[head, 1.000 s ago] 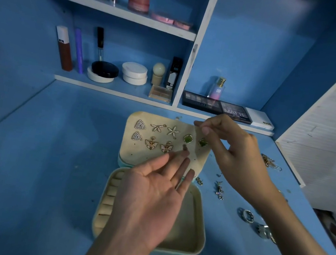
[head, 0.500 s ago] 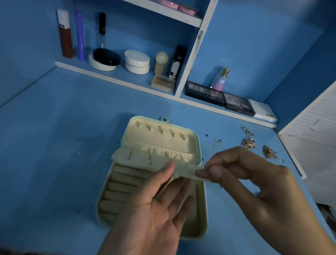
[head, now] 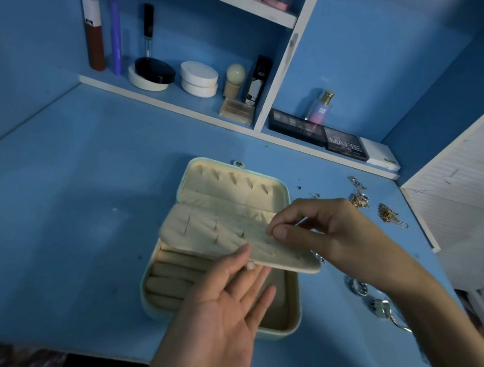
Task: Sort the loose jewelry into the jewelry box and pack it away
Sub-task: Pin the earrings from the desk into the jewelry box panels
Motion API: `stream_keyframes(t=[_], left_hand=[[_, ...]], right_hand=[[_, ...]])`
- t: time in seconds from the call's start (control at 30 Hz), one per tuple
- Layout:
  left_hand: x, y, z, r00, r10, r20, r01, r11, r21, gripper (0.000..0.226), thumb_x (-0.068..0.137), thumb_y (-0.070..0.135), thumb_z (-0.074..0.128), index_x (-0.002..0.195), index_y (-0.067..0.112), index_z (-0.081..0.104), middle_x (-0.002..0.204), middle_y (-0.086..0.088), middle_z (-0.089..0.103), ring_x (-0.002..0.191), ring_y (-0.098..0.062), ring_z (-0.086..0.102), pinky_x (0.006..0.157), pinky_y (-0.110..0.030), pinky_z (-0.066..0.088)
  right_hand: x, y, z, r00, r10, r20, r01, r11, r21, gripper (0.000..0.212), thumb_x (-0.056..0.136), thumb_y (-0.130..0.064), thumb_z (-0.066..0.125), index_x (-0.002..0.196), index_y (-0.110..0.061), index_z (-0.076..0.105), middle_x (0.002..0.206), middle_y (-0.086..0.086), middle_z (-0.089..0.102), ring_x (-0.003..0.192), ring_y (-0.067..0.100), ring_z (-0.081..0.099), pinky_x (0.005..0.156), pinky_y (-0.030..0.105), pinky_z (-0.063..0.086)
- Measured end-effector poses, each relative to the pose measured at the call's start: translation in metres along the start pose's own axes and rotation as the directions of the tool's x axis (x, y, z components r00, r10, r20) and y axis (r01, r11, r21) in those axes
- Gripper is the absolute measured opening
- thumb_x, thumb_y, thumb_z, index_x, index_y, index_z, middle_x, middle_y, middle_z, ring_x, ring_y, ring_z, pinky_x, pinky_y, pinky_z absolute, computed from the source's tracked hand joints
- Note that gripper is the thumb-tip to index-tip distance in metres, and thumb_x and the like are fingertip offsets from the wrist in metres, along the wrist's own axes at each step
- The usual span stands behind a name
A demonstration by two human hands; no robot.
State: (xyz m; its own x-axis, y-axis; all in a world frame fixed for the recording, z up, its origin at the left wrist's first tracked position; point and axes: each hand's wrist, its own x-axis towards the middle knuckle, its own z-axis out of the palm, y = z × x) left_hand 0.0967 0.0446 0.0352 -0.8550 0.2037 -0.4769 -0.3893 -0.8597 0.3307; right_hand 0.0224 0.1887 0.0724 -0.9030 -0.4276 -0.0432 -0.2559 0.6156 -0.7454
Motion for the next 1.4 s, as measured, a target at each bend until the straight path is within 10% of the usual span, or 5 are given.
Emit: stream_keyframes(t=[0.63,0.83,1.0,1.17,1.4], left_hand=[[0.003,0.003,-0.009,0.995,-0.028,0.093,0.022,0.998,0.056,0.047,0.055,0.025,0.07,0.102,0.015,0.075,0.106,-0.005,0.073,0.103,-0.015,0.067,0.091,-0.033,0.042],[0.005,0.002,-0.016,0.989,-0.04,0.145,0.032,0.998,0.054,0.085,0.018,0.027,0.097,0.099,0.017,0.075,0.112,-0.005,0.071,0.1,-0.013,0.067,0.086,-0.033,0.043],[0.006,0.002,-0.012,0.993,-0.048,0.106,0.04,0.996,0.076,0.046,0.062,0.023,0.064,0.107,0.013,0.069,0.105,-0.007,0.073,0.106,-0.015,0.062,0.094,-0.033,0.042],[0.008,0.001,-0.019,0.98,-0.063,0.187,0.052,0.997,0.06,0.08,0.015,0.027,0.097,0.092,0.018,0.078,0.11,-0.006,0.072,0.099,-0.012,0.067,0.086,-0.032,0.042],[0.013,-0.001,-0.024,0.982,-0.051,0.18,0.038,0.996,0.077,0.083,0.007,0.022,0.096,0.087,0.015,0.078,0.108,-0.009,0.072,0.096,-0.014,0.067,0.085,-0.034,0.043]], right_hand=[[0.007,0.005,-0.004,0.993,-0.104,0.061,0.112,0.983,-0.148,0.008,0.085,-0.017,0.067,0.086,-0.022,0.073,0.085,-0.013,0.07,0.083,0.01,0.065,0.079,0.031,0.051],[0.008,0.005,-0.002,0.977,-0.196,0.08,0.209,0.951,-0.227,0.012,0.083,-0.022,0.063,0.086,-0.017,0.073,0.081,-0.013,0.067,0.074,0.011,0.062,0.069,0.019,0.049],[0.008,0.006,-0.004,0.977,-0.193,0.088,0.207,0.958,-0.196,0.007,0.084,-0.014,0.066,0.087,-0.014,0.073,0.082,-0.01,0.069,0.075,0.01,0.063,0.071,0.018,0.049],[0.012,0.001,-0.011,0.981,-0.111,0.159,0.131,0.984,-0.118,0.011,0.083,-0.002,0.065,0.087,-0.01,0.071,0.082,-0.002,0.071,0.077,0.012,0.065,0.077,0.028,0.053],[0.023,-0.011,-0.015,0.964,-0.02,0.265,0.066,0.984,-0.167,0.014,0.08,-0.001,0.064,0.081,-0.013,0.07,0.079,0.001,0.07,0.075,0.016,0.065,0.078,0.039,0.053]])
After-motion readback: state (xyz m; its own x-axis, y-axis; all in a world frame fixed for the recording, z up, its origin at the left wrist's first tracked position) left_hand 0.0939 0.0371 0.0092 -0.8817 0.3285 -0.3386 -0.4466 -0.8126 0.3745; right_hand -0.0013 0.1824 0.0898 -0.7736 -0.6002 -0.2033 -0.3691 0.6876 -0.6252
